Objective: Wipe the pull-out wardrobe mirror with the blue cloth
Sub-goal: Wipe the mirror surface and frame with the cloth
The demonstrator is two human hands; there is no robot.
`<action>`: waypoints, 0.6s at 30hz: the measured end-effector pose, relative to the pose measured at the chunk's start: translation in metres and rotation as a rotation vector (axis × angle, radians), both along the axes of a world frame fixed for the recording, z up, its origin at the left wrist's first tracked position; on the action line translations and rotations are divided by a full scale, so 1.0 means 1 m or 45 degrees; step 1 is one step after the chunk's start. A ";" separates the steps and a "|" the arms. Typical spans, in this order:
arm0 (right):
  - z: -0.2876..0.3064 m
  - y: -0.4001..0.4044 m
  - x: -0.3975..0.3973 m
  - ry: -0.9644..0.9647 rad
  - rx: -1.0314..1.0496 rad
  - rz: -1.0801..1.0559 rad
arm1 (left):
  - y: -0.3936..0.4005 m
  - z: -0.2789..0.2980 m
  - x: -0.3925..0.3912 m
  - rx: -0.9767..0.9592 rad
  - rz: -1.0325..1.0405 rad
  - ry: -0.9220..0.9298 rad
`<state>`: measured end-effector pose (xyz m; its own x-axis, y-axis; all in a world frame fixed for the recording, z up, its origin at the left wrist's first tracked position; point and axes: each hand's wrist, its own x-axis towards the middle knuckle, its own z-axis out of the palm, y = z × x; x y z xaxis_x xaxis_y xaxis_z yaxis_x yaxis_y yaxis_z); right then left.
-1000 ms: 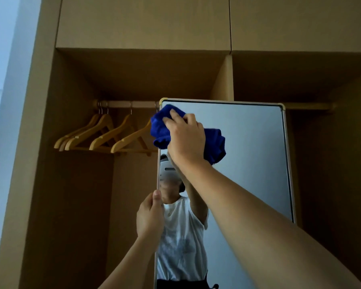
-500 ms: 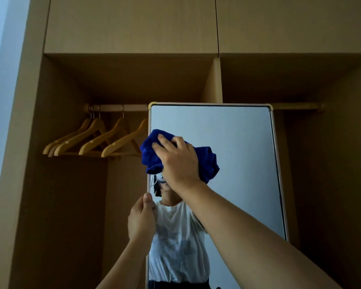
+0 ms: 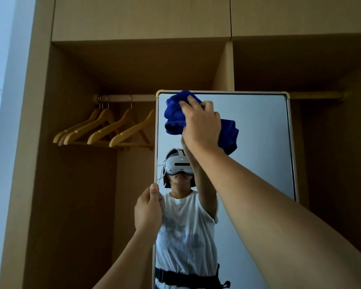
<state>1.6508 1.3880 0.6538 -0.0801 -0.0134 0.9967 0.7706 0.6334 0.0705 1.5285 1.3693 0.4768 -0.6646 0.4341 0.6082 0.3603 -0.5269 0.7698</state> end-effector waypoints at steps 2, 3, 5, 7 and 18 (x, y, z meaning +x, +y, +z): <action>0.002 0.006 0.011 0.057 -0.013 -0.023 | 0.000 0.000 -0.001 -0.006 0.009 0.006; 0.003 0.008 0.019 0.083 -0.027 -0.041 | -0.001 0.000 0.000 -0.003 0.006 0.006; 0.005 0.014 0.033 0.138 -0.063 -0.072 | -0.001 0.001 0.000 0.018 0.001 -0.007; 0.005 0.019 0.047 0.178 -0.096 -0.110 | -0.001 0.001 0.000 0.016 0.016 -0.009; 0.004 0.025 0.056 -0.006 -0.036 -0.226 | 0.007 -0.005 -0.004 0.015 0.120 0.066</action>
<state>1.7069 1.4127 0.6574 -0.0832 0.0293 0.9961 0.8702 0.4892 0.0582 1.5240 1.3762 0.4723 -0.6698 0.3636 0.6474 0.4480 -0.4974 0.7429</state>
